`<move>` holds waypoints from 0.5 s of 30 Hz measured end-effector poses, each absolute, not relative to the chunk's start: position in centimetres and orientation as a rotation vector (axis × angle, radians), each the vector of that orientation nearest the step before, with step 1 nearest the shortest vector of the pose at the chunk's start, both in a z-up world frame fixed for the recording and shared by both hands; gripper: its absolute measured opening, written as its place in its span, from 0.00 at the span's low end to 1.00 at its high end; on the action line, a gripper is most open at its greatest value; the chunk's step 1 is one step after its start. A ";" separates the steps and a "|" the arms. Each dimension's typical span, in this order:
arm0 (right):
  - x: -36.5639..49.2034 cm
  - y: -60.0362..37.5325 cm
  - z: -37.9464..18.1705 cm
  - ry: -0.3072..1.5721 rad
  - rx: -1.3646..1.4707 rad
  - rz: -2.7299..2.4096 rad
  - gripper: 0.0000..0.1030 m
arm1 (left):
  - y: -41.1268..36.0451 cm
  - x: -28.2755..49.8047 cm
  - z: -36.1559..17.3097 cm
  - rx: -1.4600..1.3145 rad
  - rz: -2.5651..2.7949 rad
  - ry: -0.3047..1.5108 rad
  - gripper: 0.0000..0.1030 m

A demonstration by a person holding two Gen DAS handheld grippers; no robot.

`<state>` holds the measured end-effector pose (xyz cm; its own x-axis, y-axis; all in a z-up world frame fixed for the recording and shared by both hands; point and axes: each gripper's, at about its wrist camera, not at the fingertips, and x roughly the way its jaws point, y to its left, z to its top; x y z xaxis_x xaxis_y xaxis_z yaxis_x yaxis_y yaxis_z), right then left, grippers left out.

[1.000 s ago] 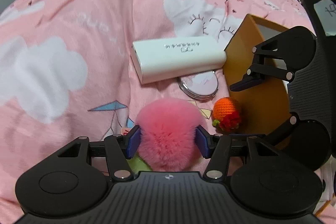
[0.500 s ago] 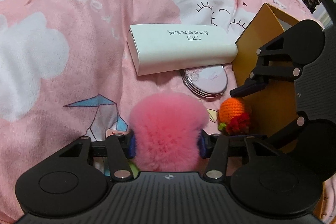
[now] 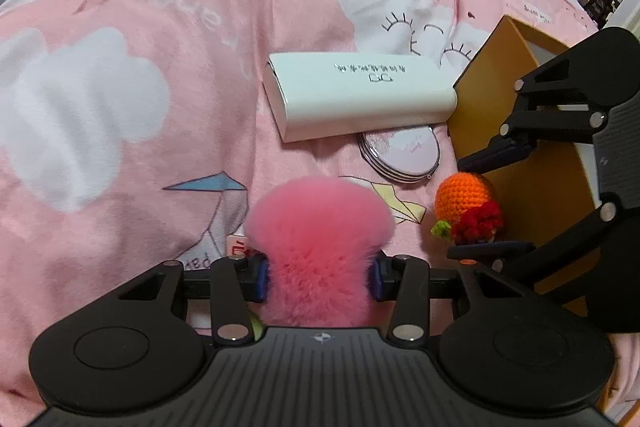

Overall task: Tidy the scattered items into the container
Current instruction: 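Lift the pompom with the left gripper while right lifts the orange fruit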

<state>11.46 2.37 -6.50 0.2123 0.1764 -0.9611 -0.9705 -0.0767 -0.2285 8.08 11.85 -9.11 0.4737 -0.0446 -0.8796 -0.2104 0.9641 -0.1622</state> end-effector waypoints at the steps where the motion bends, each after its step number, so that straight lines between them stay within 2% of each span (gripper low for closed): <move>1: 11.3 2.2 -6.1 0.868 -1.238 1.189 0.51 | 11.9 7.9 -8.9 -0.262 0.106 1.070 0.48; 15: 9.9 -0.6 -0.8 0.728 -1.039 1.194 0.51 | 11.1 5.5 -4.0 -0.233 0.130 0.978 0.48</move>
